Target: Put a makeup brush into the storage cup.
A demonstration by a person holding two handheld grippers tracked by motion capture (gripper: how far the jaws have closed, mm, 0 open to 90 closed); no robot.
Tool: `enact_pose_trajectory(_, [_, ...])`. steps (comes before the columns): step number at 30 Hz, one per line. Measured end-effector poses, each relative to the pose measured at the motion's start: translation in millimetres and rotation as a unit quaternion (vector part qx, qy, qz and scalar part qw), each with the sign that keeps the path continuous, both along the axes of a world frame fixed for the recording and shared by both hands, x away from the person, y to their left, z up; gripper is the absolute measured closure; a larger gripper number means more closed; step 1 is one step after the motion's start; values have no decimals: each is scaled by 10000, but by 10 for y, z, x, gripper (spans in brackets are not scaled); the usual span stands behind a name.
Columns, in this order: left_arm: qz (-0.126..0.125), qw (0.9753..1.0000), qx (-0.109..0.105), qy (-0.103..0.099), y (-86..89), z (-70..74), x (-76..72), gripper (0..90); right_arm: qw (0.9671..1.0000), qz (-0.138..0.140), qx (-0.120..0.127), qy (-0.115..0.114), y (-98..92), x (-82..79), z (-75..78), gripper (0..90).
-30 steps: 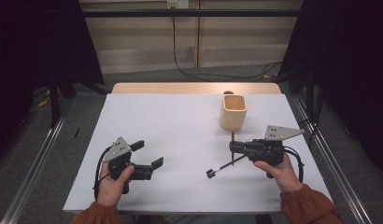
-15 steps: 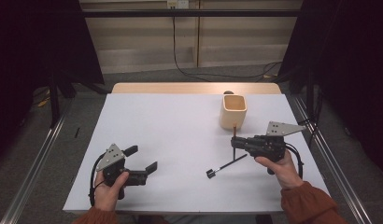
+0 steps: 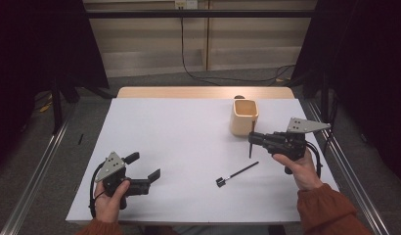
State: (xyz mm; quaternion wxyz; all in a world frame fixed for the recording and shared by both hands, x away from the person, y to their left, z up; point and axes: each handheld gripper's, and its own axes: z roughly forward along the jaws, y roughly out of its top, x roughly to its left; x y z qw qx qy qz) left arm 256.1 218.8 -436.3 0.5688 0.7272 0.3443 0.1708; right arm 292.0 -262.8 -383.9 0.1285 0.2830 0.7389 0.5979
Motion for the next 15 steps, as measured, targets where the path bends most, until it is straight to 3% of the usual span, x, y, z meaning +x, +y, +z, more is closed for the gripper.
enact_pose_trajectory(7, [-12,10000,32,-25,2,-6,-3,22,9998,-157,59,-117,-32,124,138,833])
enact_pose_trajectory(11, [29,10000,-40,64,17,-7,-11,25,9995,-216,80,-215,-59,175,236,834])
enact_pose_trajectory(15, [29,10000,-20,-14,19,4,-16,26,9992,-324,99,-220,-96,247,285,833])
